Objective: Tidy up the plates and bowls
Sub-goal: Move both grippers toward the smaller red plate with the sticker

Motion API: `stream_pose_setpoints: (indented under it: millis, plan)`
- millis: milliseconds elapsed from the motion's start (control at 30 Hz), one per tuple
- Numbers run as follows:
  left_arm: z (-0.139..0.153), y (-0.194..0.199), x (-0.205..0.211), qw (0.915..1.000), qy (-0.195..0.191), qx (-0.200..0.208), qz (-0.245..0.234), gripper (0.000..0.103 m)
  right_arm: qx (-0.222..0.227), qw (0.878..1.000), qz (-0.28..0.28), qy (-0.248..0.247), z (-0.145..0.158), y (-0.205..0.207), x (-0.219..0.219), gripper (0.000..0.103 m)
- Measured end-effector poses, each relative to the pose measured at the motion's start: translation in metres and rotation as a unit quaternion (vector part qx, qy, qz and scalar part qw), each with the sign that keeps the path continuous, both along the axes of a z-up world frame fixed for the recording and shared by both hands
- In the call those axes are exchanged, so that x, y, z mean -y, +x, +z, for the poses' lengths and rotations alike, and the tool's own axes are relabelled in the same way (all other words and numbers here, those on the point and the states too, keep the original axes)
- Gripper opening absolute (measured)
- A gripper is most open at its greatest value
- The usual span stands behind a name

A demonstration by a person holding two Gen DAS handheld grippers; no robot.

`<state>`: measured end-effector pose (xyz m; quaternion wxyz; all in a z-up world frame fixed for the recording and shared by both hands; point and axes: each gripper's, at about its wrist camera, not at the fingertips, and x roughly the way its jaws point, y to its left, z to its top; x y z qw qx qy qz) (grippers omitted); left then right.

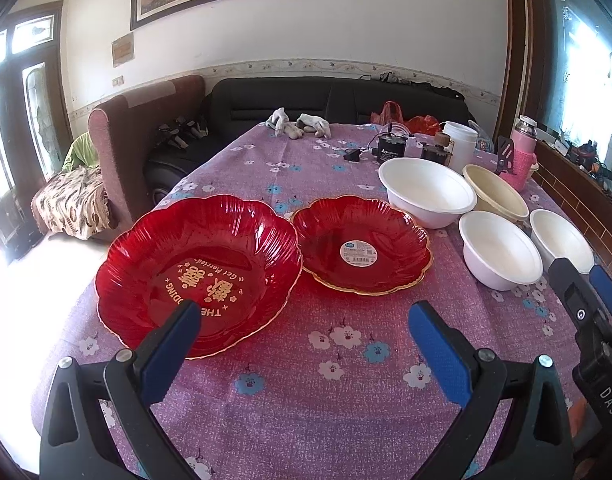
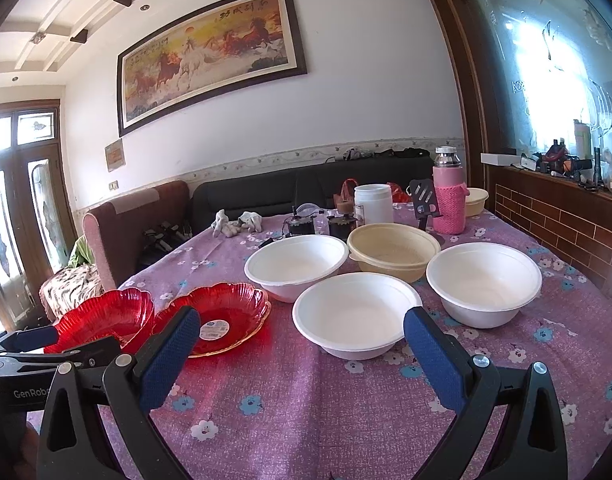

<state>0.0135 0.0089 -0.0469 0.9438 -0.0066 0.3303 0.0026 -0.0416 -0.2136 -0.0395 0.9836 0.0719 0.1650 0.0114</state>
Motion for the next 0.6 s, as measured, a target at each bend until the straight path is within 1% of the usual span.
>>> stream_pose_setpoints:
  millis: [200,367,500,600]
  plan:
    - [-0.0012,0.0018,0.0005,1.0000,0.002,-0.002,0.000,0.103,-0.003,1.000,0.005,0.005,-0.0026,0.0017,0.0009,0.103]
    - [-0.0027,0.0026,0.0000,1.0000,0.001,-0.001,-0.001,0.103,-0.005,1.000,0.006,-0.002,-0.0015,0.0012,-0.0021,0.103]
    - [-0.0047,0.0025,-0.0017,1.0000,-0.002,0.007,-0.001,0.103,-0.010,1.000,0.007,-0.003,-0.0022,0.0031,-0.0035,0.103]
    - [-0.0076,0.0026,-0.0011,0.9998,0.005,0.019,0.004,0.103,-0.014,1.000,0.006,0.005,-0.0027,0.0052,-0.0006,0.103]
